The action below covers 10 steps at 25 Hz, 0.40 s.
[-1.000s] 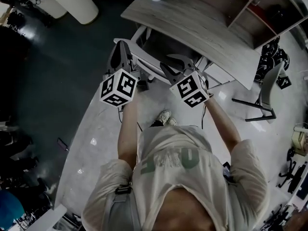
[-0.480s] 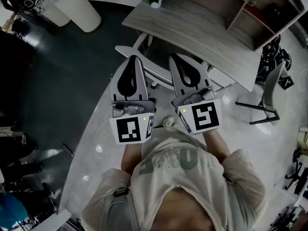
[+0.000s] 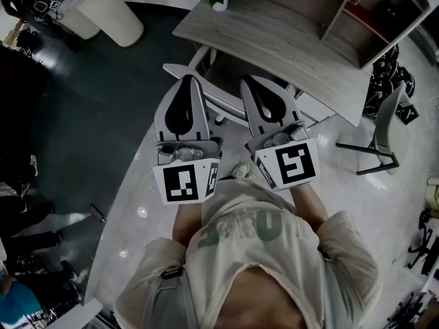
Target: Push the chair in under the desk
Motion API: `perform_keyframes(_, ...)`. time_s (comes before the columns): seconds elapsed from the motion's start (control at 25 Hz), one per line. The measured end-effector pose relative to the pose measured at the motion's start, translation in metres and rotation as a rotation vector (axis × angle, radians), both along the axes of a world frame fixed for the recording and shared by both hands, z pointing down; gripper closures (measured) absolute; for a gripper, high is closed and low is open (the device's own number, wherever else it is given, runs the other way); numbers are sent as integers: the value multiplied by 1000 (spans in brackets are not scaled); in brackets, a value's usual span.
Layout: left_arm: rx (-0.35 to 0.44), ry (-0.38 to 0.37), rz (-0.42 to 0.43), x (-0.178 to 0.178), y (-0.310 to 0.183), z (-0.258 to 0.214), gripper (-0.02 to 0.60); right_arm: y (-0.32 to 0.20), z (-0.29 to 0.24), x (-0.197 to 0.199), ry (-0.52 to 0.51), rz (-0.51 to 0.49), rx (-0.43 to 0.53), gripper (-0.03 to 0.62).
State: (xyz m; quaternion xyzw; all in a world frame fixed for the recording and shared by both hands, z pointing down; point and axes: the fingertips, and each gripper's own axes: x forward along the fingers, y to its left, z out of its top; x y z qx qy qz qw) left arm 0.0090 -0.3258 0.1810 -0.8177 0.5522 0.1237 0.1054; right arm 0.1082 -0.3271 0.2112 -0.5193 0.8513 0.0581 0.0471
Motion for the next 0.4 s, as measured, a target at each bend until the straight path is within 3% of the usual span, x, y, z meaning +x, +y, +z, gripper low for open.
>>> perform_keyframes(0.4,2,30,4,0,13,-6,566,12,-5,-2,-1,-32,12,576)
